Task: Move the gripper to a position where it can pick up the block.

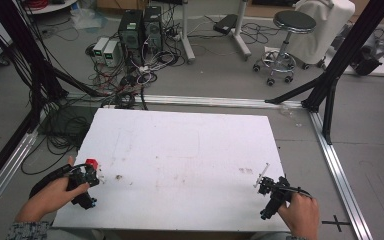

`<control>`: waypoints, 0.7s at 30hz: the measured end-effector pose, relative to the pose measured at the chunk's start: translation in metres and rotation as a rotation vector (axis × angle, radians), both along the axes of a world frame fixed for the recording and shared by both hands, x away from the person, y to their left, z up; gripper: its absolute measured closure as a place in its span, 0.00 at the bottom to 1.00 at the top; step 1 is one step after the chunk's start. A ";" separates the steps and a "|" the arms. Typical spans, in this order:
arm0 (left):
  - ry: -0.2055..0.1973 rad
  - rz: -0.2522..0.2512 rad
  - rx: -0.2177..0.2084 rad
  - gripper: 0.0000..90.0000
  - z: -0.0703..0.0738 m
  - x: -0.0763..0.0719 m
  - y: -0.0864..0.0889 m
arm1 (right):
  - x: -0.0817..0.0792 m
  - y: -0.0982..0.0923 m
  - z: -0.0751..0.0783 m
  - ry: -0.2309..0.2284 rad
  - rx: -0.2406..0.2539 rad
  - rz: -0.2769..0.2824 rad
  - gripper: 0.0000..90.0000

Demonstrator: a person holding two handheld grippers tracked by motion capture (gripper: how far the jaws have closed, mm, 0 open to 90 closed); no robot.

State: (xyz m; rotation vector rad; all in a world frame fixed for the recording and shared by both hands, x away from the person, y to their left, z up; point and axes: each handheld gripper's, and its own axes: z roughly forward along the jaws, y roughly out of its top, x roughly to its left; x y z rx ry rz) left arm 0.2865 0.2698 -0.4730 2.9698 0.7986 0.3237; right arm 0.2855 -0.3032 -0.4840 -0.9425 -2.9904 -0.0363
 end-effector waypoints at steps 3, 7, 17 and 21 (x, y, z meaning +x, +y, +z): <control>-0.003 -0.001 -0.005 0.25 0.001 -0.001 0.000 | 0.000 0.001 0.001 0.000 -0.004 -0.005 0.03; -0.001 -0.012 -0.007 0.25 0.002 -0.002 -0.001 | 0.000 0.000 0.001 0.001 0.002 -0.004 0.03; -0.014 -0.064 -0.028 0.25 0.008 -0.002 0.007 | -0.001 0.001 0.003 -0.005 0.006 0.007 0.03; -0.001 -0.087 -0.044 0.25 0.010 -0.001 0.010 | -0.001 0.001 0.005 -0.007 0.007 0.004 0.03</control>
